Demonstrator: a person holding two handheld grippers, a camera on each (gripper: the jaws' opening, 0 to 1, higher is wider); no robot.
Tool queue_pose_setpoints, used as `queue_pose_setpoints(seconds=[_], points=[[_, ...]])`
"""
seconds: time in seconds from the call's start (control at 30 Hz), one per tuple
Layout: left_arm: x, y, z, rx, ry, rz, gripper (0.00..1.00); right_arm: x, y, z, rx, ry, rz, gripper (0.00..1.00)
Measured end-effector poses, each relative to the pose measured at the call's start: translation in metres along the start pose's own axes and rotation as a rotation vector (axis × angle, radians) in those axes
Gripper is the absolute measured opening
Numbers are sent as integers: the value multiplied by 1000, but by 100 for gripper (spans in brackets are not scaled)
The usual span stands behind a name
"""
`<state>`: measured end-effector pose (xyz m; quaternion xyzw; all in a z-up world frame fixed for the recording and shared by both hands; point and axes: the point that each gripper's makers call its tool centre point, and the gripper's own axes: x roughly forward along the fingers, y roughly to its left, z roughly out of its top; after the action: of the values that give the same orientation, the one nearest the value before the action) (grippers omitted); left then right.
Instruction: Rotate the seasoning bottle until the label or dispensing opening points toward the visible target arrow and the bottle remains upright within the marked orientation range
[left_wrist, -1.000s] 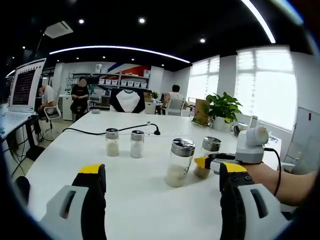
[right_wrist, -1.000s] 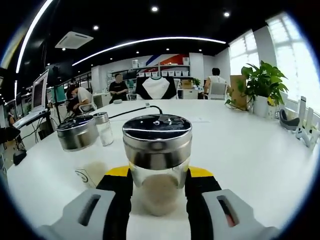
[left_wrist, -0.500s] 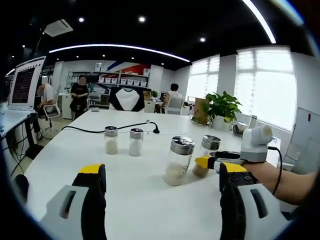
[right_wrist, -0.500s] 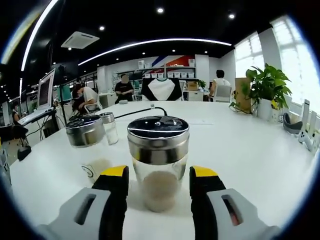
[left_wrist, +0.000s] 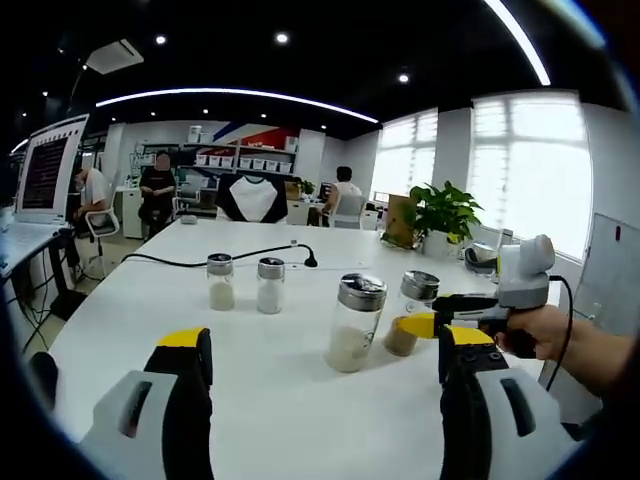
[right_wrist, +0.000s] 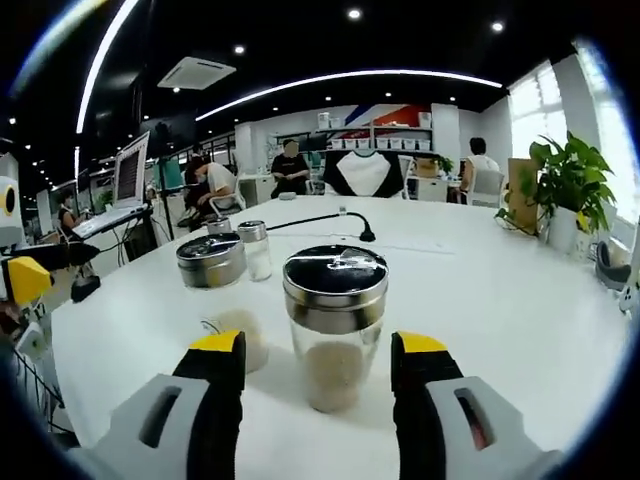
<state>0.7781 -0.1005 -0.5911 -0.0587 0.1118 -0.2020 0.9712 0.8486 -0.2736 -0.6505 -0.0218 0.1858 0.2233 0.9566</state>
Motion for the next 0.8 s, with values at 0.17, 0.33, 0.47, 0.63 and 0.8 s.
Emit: queue_pose_setpoints(seconds=[0.17,0.33,0.47,0.63,0.8], points=[[-2,1,3,4,-6,3,99,0,-3,4,-19,-13,52,61],[-4,5,6,3,-13,14,99,1,-1,3,-21,2,154,61],[-6,8,6,6,-16,21,99,3,-5,3,-49,18,202,62],[-6,10,6,3,-15,28,99,5,-3,6,-35,6,308,61],[-6,10,6,12,-14,27,99,7,-2,7,-48,4,375,60]])
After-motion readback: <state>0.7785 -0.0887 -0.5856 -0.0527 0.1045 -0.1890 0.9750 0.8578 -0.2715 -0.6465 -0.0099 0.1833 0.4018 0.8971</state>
